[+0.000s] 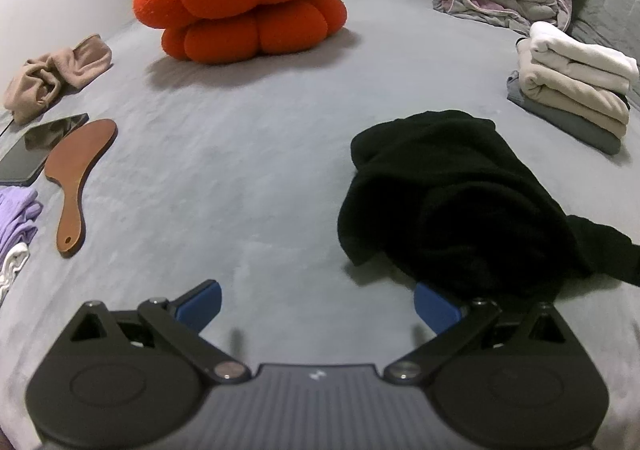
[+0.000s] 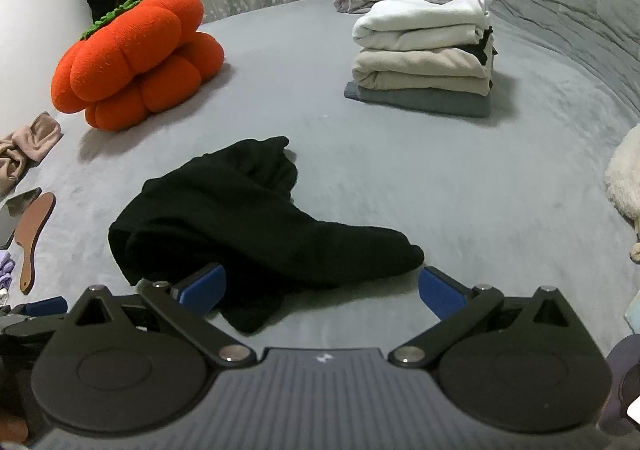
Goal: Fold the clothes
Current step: 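Move both grippers toward the crumpled black garment on the bed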
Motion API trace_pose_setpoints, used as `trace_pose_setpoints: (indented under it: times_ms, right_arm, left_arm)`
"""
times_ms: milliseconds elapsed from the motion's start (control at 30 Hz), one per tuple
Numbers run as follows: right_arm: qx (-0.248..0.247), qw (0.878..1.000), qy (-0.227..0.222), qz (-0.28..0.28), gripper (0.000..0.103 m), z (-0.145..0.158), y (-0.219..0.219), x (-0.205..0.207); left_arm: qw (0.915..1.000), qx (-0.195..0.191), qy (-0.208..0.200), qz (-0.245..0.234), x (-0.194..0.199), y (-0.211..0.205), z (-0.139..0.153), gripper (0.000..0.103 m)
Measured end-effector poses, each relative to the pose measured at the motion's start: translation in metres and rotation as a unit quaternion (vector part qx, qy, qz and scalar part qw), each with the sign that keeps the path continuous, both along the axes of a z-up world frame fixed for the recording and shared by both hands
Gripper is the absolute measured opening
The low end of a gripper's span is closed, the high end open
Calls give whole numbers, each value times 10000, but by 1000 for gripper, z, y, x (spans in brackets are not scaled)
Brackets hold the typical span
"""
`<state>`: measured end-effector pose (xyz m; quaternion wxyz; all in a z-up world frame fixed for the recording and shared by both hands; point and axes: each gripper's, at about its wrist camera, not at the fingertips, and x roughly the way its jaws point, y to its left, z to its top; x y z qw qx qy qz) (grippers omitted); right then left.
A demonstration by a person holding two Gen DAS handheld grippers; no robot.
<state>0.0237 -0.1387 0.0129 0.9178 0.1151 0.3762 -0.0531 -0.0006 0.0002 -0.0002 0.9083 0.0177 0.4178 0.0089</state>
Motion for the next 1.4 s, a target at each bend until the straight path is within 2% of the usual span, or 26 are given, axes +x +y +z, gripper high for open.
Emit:
trace_pose_setpoints:
  times_ms: [1400]
  right_arm:
    - [-64, 9997, 228, 64, 103, -10, 2, 5]
  left_arm:
    - [9997, 199, 166, 32, 7, 2, -4, 102]
